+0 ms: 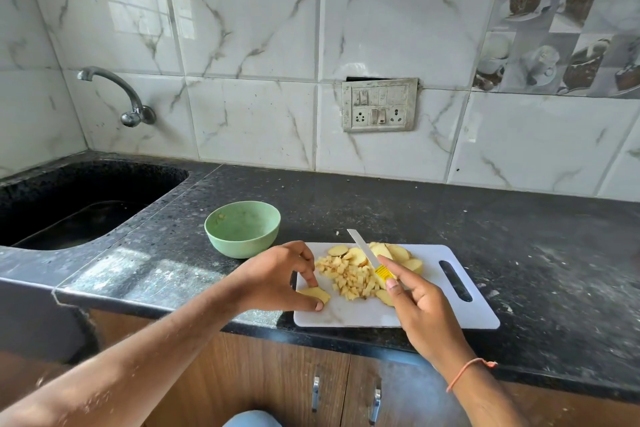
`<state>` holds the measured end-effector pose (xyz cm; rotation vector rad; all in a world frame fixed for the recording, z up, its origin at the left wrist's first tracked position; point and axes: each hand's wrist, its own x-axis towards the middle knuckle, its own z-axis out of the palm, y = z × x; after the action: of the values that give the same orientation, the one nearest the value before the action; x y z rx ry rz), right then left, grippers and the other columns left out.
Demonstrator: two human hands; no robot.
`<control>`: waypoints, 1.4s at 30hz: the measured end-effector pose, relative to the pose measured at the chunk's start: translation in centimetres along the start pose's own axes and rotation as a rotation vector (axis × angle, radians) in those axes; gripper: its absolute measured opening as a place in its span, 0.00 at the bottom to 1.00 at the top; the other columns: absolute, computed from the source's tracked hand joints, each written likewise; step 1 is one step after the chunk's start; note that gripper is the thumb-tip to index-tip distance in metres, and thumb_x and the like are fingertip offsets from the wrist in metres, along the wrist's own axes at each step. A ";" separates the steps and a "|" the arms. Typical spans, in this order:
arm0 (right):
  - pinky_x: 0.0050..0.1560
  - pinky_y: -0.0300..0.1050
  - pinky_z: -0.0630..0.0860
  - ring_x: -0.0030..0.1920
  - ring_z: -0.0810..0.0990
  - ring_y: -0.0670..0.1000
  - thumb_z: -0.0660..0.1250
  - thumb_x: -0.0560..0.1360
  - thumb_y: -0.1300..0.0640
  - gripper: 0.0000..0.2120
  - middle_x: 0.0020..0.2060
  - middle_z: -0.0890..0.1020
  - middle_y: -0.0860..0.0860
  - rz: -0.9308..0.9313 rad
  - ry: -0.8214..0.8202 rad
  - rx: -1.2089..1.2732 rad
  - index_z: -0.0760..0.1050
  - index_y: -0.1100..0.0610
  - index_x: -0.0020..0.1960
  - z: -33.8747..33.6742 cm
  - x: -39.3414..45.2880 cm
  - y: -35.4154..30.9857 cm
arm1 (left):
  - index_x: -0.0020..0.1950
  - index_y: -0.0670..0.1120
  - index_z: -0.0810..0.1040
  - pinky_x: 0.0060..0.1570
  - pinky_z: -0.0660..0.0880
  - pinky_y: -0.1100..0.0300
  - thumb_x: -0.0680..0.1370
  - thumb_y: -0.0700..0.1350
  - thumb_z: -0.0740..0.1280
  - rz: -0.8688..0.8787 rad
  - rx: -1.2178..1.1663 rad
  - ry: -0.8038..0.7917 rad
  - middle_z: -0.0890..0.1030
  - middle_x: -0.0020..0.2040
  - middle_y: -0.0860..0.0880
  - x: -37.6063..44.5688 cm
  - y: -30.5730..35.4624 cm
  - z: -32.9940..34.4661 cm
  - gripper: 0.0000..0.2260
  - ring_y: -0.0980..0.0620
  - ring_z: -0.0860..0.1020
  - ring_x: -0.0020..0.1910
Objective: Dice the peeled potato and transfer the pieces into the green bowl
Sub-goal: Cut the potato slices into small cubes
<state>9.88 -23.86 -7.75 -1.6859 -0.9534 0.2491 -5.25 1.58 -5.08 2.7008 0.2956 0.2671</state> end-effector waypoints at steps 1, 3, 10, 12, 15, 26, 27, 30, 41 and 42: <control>0.53 0.51 0.83 0.50 0.83 0.63 0.63 0.85 0.52 0.18 0.50 0.85 0.59 -0.002 0.015 0.004 0.76 0.34 0.69 -0.1 0.0 0.1 | 0.50 0.59 0.87 0.39 0.75 0.63 0.66 0.66 0.80 -0.013 -0.027 0.023 0.74 0.58 0.67 -0.4 0.1 0.4 0.18 0.59 0.78 0.38; 0.41 0.33 0.77 0.32 0.78 0.44 0.63 0.85 0.56 0.18 0.32 0.81 0.43 -0.016 0.022 0.013 0.76 0.39 0.70 -0.2 -0.2 -0.2 | 0.51 0.59 0.87 0.39 0.73 0.67 0.66 0.66 0.80 -0.031 -0.058 0.066 0.74 0.58 0.66 -1.1 0.0 1.1 0.18 0.60 0.78 0.40; 0.39 0.30 0.73 0.29 0.71 0.53 0.63 0.84 0.53 0.18 0.28 0.74 0.50 -0.001 0.025 -0.049 0.75 0.41 0.72 0.0 -0.4 -0.6 | 0.50 0.61 0.85 0.44 0.78 0.60 0.67 0.70 0.76 -0.126 -0.119 0.219 0.75 0.56 0.65 -2.4 -0.1 3.0 0.19 0.60 0.78 0.42; 0.49 0.40 0.82 0.39 0.82 0.60 0.64 0.83 0.48 0.19 0.39 0.83 0.60 0.012 0.020 -0.058 0.74 0.40 0.74 0.0 -0.2 -0.3 | 0.52 0.61 0.84 0.45 0.79 0.60 0.68 0.72 0.74 -0.132 -0.106 0.238 0.75 0.56 0.65 -2.6 0.1 3.4 0.20 0.61 0.79 0.45; 0.47 0.46 0.80 0.32 0.76 0.55 0.63 0.85 0.51 0.18 0.33 0.78 0.53 0.009 0.028 -0.070 0.74 0.36 0.72 0.0 -0.2 0.1 | 0.54 0.62 0.84 0.46 0.79 0.61 0.68 0.74 0.73 -0.123 -0.122 0.239 0.75 0.56 0.66 -2.7 0.1 3.4 0.22 0.61 0.79 0.47; 0.28 0.39 0.61 0.26 0.68 0.47 0.59 0.85 0.47 0.20 0.23 0.69 0.44 -0.059 -0.038 -0.571 0.69 0.34 0.75 1.7 -2.9 -4.0 | 0.57 0.61 0.86 0.38 0.72 0.68 0.71 0.67 0.76 -0.037 -0.203 0.224 0.79 0.56 0.64 -3.2 -0.9 2.7 0.18 0.59 0.78 0.40; 0.27 0.38 0.62 0.27 0.70 0.47 0.57 0.85 0.46 0.21 0.24 0.69 0.44 -0.067 -0.058 -0.685 0.66 0.33 0.76 2.1 -3.7 -4.6 | 0.57 0.61 0.86 0.38 0.72 0.68 0.71 0.67 0.76 -0.041 -0.204 0.231 0.79 0.56 0.64 -3.2 -0.9 2.7 0.18 0.59 0.78 0.40; 0.27 0.40 0.63 0.29 0.69 0.47 0.52 0.85 0.44 0.24 0.28 0.68 0.44 -0.050 -0.091 -0.833 0.57 0.32 0.80 3.3 -5.5 -5.9 | 0.57 0.62 0.86 0.38 0.71 0.69 0.71 0.67 0.76 -0.049 -0.195 0.248 0.80 0.56 0.64 -3.2 -0.9 2.9 0.18 0.58 0.79 0.42; 0.36 0.45 0.70 0.41 0.81 0.50 0.43 0.82 0.43 0.29 0.40 0.82 0.46 -0.019 -0.149 -0.954 0.50 0.37 0.83 5.3 -6.3 -5.9 | 0.59 0.64 0.86 0.38 0.70 0.71 0.71 0.68 0.76 -0.069 -0.163 0.278 0.79 0.55 0.66 -3.1 -0.5 3.1 0.19 0.64 0.79 0.45; 0.37 0.45 0.69 0.41 0.81 0.50 0.43 0.81 0.43 0.29 0.40 0.82 0.47 -0.021 -0.147 -0.951 0.50 0.37 0.83 5.4 -6.2 -5.9 | 0.59 0.64 0.86 0.38 0.70 0.71 0.71 0.68 0.76 -0.070 -0.162 0.278 0.79 0.55 0.65 -3.1 -0.5 3.1 0.19 0.65 0.78 0.45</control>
<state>-0.14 -24.10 -6.29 -2.5359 -1.3092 -0.1332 -7.60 0.09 -8.47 2.4865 0.4286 0.6201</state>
